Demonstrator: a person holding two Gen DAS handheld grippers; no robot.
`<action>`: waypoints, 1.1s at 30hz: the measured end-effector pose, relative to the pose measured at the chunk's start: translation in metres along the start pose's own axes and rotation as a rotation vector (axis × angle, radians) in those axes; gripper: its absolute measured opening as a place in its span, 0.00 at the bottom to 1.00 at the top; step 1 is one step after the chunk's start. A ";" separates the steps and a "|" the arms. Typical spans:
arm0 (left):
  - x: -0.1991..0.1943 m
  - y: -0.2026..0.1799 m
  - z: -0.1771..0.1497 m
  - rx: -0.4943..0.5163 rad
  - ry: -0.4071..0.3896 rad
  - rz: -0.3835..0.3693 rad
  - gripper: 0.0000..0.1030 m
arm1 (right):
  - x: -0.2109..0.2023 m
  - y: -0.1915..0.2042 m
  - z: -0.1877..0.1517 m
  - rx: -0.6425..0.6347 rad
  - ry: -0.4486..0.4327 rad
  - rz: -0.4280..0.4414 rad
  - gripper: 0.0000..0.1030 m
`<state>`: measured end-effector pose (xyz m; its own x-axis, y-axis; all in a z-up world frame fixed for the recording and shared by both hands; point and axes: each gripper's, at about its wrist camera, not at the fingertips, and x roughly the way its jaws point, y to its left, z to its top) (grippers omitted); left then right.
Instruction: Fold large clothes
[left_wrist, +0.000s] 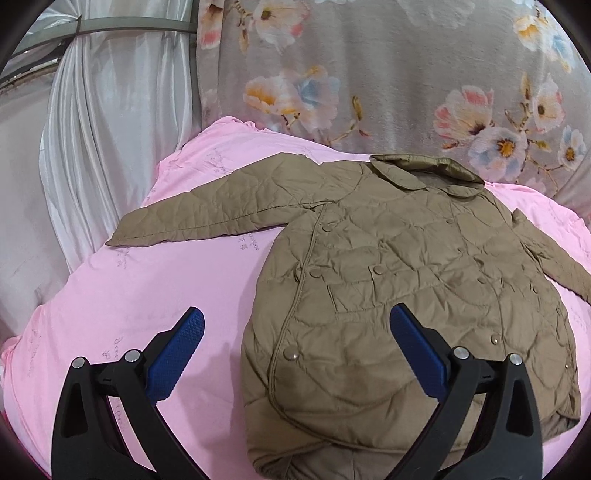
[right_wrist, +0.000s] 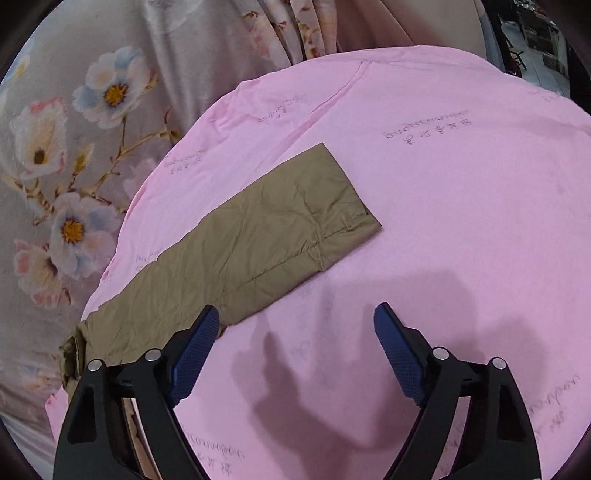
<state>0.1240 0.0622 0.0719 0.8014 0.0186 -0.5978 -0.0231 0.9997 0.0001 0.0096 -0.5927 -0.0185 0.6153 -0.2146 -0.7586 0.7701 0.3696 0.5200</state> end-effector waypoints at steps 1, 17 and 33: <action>0.002 0.001 0.000 -0.006 0.000 0.000 0.95 | 0.008 -0.001 0.003 0.019 0.012 0.005 0.62; 0.033 0.017 -0.003 -0.018 0.055 0.037 0.95 | -0.099 0.233 -0.025 -0.440 -0.246 0.381 0.02; 0.041 0.034 0.000 -0.011 0.061 0.000 0.95 | -0.058 0.458 -0.317 -1.033 0.177 0.675 0.04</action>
<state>0.1559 0.0965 0.0470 0.7637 0.0178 -0.6453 -0.0302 0.9995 -0.0082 0.2730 -0.1247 0.1393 0.7432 0.3895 -0.5440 -0.2331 0.9129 0.3351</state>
